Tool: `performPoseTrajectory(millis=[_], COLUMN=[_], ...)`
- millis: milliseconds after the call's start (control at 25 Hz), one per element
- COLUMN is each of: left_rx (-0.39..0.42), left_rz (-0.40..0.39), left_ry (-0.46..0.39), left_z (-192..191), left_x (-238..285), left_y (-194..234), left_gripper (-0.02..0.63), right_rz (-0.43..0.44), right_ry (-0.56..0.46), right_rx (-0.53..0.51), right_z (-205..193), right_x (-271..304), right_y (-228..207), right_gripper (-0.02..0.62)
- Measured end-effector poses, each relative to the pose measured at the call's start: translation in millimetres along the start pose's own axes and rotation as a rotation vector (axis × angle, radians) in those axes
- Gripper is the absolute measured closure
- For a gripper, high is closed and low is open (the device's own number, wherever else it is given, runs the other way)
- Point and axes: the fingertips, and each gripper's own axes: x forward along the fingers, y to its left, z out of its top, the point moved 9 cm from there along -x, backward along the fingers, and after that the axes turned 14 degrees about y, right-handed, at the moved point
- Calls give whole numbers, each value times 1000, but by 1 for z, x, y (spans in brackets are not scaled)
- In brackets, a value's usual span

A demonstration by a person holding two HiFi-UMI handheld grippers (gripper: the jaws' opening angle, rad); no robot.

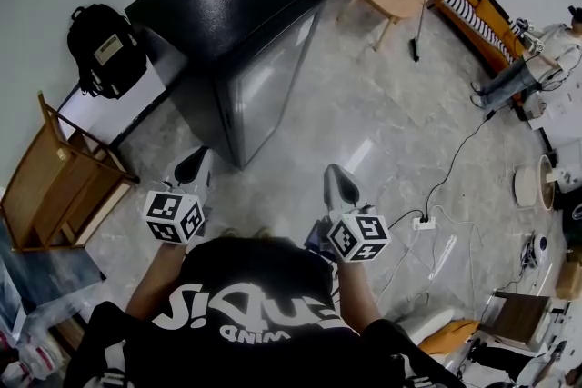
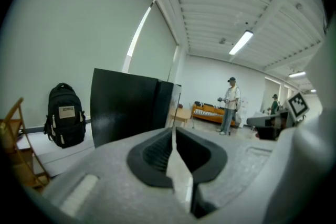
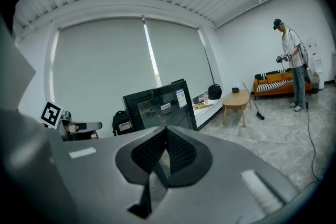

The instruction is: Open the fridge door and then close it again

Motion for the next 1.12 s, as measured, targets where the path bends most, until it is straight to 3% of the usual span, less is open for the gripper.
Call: performPoseTrajectory(millis=[1120], left_rx=[42], left_rz=[-38], left_ry=[-78], left_z=[15], left_x=[-18], left_y=[-12], left_gripper=[604], right_rz=[17], right_ry=[-28], right_rx=[-13], right_z=[2], right_x=[-13], right_y=[6], right_gripper=[598])
